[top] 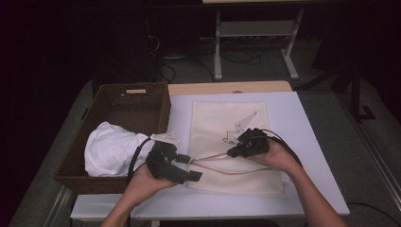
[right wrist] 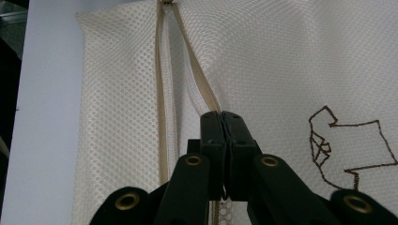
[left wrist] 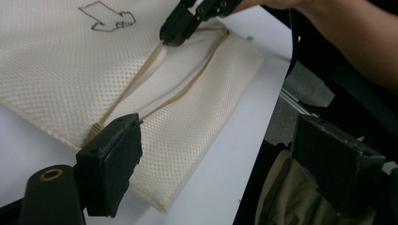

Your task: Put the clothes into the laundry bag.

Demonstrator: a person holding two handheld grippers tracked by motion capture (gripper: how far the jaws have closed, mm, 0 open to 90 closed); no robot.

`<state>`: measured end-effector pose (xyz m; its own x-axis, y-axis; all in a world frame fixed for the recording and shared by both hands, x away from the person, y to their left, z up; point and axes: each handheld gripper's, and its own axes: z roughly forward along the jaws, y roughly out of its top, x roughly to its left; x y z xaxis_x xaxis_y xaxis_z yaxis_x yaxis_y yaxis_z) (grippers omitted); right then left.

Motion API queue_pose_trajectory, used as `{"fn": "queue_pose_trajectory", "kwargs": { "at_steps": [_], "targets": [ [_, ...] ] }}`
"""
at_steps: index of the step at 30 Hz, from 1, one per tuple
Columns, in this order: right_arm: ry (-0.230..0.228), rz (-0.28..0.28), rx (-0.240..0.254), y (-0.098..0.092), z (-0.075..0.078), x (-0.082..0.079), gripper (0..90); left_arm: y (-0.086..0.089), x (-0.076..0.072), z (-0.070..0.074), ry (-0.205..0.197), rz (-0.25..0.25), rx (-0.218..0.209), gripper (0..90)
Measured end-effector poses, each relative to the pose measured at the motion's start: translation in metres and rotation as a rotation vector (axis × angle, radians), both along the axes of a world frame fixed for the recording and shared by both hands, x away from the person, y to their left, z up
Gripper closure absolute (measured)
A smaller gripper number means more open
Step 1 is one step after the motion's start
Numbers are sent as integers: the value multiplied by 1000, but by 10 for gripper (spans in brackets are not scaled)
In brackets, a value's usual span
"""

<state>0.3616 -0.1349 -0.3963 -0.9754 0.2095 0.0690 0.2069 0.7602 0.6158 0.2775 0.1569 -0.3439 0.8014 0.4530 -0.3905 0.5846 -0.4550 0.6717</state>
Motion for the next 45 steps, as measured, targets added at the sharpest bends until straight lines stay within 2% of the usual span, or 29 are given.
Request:
{"fn": "queue_pose_trajectory", "kwargs": {
  "at_steps": [4,8,19,26,28,29,34,37,45],
  "targets": [
    [-6,-4,4,-1,2,-1,875,5,5,9,3,3,-4,160],
    [-11,-7,6,-4,5,0,875,15,12,18,23,9,-15,161],
    [-14,-5,2,-6,7,-1,874,37,24,28,54,39,-33,161],
    [-16,-2,-1,-6,7,-1,873,63,34,38,57,86,-41,161],
    [-15,-2,-3,-6,7,-1,873,76,37,42,56,117,-47,161],
    [-15,-2,-3,-6,7,-1,873,76,37,42,56,117,-47,161],
    [-16,2,-6,-5,8,0,872,97,41,46,38,158,-24,160],
    [-15,6,-8,-5,8,0,872,103,42,47,34,171,-17,156],
    [-9,13,2,-6,8,2,872,133,49,44,6,235,57,152]
  ]
}}
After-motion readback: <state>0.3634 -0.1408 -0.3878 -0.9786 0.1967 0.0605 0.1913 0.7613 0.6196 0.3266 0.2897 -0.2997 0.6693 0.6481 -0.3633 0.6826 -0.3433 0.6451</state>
